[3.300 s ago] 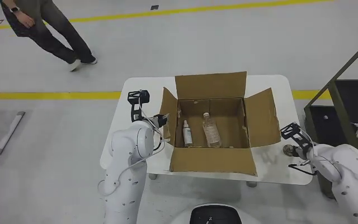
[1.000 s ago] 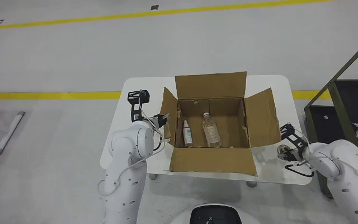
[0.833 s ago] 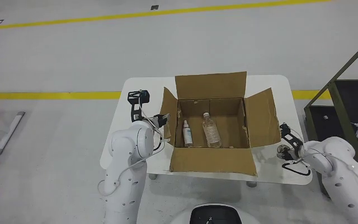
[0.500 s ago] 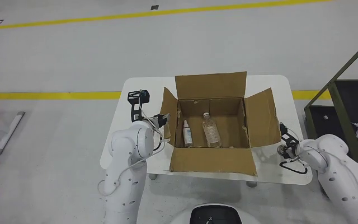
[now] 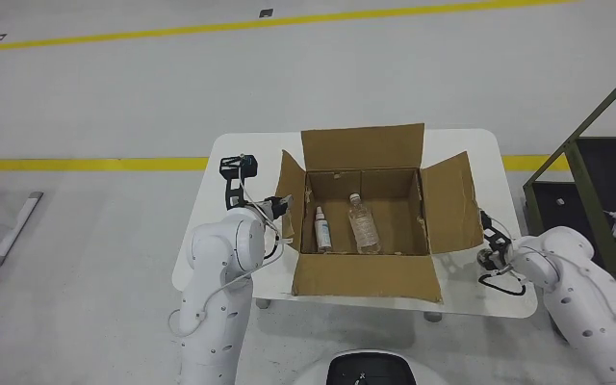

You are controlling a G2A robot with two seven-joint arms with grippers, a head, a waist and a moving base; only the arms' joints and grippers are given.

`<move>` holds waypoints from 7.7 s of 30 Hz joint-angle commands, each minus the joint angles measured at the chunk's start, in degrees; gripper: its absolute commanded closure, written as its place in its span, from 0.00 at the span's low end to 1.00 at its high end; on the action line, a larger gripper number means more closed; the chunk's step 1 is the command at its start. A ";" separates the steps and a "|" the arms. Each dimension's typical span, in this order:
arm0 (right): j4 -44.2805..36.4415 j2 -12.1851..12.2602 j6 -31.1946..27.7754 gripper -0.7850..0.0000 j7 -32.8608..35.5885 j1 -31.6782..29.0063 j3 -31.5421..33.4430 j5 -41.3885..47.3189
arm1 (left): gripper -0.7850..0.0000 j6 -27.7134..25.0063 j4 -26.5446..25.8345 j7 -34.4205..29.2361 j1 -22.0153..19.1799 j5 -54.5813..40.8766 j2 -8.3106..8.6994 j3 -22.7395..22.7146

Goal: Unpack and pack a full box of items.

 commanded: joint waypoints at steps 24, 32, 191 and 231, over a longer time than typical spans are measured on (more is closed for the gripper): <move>-8.27 1.70 3.06 1.00 -4.33 -3.61 22.86 35.92 | 0.00 0.00 0.00 0.00 0.00 0.00 0.00 0.00; -16.01 2.51 -1.13 1.00 0.72 -3.00 27.93 60.73 | 0.00 0.00 0.00 0.00 0.00 0.00 0.00 0.00; 55.22 -10.02 -1.08 1.00 -31.84 44.95 -15.52 81.11 | 1.00 -13.27 16.26 10.36 -3.90 -12.24 -1.09 11.07; 39.53 -5.61 -27.32 1.00 -18.77 32.56 -17.07 64.93 | 0.00 -17.69 -4.50 5.62 10.06 -11.22 2.74 -3.63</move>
